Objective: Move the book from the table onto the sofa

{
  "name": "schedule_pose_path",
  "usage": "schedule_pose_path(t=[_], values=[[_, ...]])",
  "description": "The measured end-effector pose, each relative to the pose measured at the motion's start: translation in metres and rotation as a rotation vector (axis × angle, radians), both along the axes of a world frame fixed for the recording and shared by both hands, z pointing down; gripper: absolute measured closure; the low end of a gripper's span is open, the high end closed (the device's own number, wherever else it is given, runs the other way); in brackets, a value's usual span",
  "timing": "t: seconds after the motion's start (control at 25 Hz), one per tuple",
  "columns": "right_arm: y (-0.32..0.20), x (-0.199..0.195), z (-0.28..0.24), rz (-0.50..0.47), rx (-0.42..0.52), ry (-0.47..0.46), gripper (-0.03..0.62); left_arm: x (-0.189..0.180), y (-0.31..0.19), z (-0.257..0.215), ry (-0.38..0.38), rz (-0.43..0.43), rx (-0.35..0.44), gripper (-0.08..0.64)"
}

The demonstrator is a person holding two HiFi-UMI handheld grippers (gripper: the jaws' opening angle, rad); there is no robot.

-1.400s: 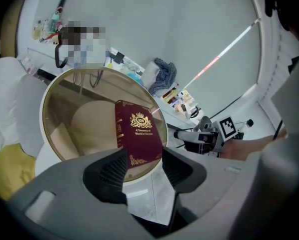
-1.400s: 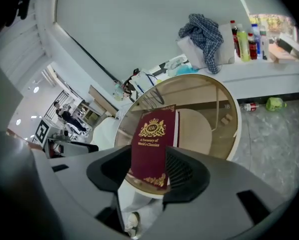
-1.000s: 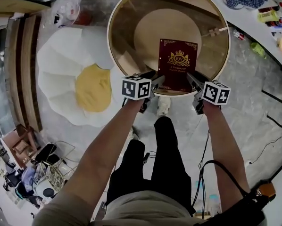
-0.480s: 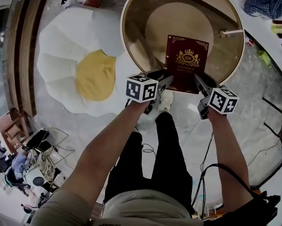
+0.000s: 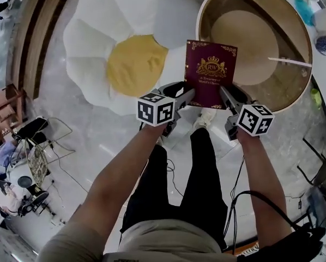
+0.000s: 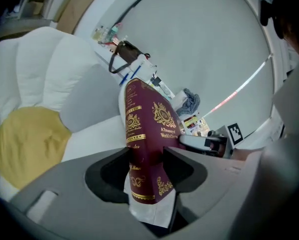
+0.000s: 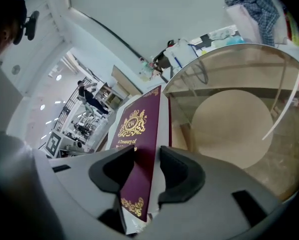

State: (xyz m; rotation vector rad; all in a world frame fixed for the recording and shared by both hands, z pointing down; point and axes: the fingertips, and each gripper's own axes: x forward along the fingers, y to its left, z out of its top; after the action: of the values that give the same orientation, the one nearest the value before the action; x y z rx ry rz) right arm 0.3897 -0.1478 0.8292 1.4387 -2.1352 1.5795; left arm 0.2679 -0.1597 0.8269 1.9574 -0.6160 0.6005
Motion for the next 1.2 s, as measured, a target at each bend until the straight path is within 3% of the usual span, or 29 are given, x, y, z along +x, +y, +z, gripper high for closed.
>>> schedule_pose_path(t=[0.32,0.6,0.96,1.2], values=[[-0.027,-0.193,0.045,-0.241,-0.016,-0.045,0.423,-0.192,0.0,0.037,-0.059,-0.227,0.003,0.35],[-0.033,-0.314,0.103,-0.4,-0.039,-0.043,0.423,-0.309,0.012,0.093,-0.077,-0.374,-0.021,0.35],[-0.012,-0.414,0.225,-0.525,-0.098,-0.024,0.423,-0.406,0.042,0.216,-0.091,-0.428,-0.061,0.35],[0.001,-0.419,0.285,-0.527,-0.158,0.022,0.417,-0.41,0.05,0.28,-0.089,-0.404,-0.108,0.348]])
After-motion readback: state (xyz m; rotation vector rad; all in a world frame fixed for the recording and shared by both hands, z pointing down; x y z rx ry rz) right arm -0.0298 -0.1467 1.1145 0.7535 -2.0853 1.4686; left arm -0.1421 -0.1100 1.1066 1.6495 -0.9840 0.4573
